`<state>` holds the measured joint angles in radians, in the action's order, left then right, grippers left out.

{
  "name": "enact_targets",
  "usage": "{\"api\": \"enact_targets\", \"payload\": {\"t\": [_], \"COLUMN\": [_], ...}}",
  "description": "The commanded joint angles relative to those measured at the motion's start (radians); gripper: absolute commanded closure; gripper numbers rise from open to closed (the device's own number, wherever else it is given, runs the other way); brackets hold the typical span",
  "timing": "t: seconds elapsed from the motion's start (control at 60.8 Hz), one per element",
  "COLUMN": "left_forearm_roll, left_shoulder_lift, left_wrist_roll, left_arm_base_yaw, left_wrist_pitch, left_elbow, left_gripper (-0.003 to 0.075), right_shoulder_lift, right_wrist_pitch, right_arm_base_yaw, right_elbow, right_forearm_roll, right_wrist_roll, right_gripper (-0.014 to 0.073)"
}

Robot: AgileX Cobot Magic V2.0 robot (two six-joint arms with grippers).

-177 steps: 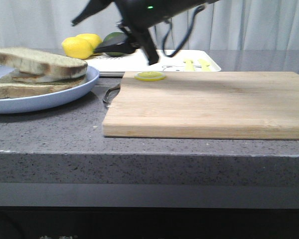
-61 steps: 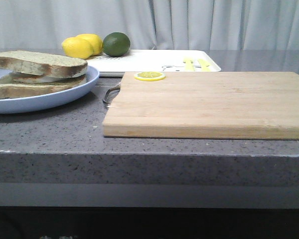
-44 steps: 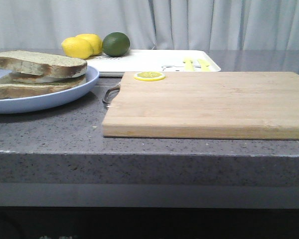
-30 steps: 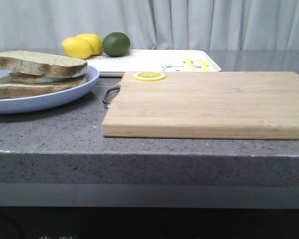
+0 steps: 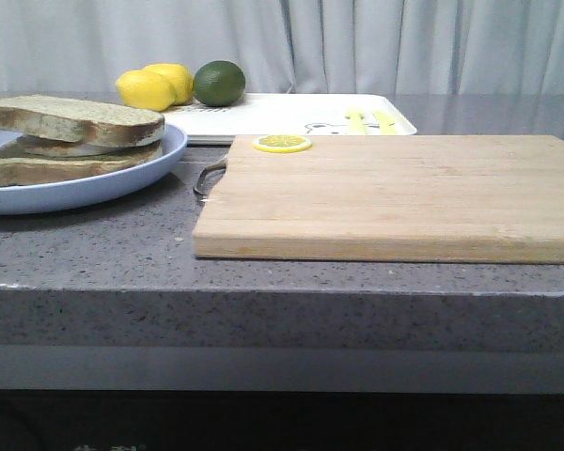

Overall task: Place bread and move sandwich to tray
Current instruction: 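Grasp the blue plate rim with the left gripper and lift it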

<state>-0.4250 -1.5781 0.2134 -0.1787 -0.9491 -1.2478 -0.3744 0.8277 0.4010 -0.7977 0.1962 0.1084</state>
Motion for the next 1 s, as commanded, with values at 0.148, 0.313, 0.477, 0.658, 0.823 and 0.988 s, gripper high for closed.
{"api": "enact_targets", "payload": {"t": [0.148,0.313,0.477,0.658,0.823,0.988], "left_forearm_roll": [-0.123,-0.149,-0.151,-0.151,-0.153,-0.157], "left_shoulder_lift": [-0.023,-0.057,-0.063,-0.065,-0.065,-0.056], "left_wrist_roll": [0.05,0.057,0.057,0.057,0.07,0.083], "left_arm_base_yaw": [-0.001,-0.001,-0.001,-0.001,-0.001,-0.001], "left_wrist_pitch": [0.039,0.039,0.032,0.024,0.021,-0.024], "left_elbow": [-0.034,-0.034,-0.034,-0.034,-0.034,-0.073], "left_gripper": [0.0386,0.0387,0.0435,0.0637,0.0741,0.0741], "right_shoulder_lift": [-0.017,-0.017,-0.017,-0.017,-0.017,-0.017], "right_wrist_pitch": [-0.069,-0.069,-0.069,-0.069,-0.069,-0.069], "right_arm_base_yaw": [-0.009,-0.009,-0.009,-0.009,-0.009,-0.009], "right_elbow": [-0.02,-0.02,-0.02,-0.02,-0.02,-0.02], "right_forearm_roll": [-0.001,-0.001,-0.001,-0.001,-0.001,-0.001], "right_wrist_roll": [0.002,0.002,0.002,0.002,0.002,0.002], "right_gripper": [0.0233,0.0233,0.0233,0.0233,0.0233,0.0233]}}
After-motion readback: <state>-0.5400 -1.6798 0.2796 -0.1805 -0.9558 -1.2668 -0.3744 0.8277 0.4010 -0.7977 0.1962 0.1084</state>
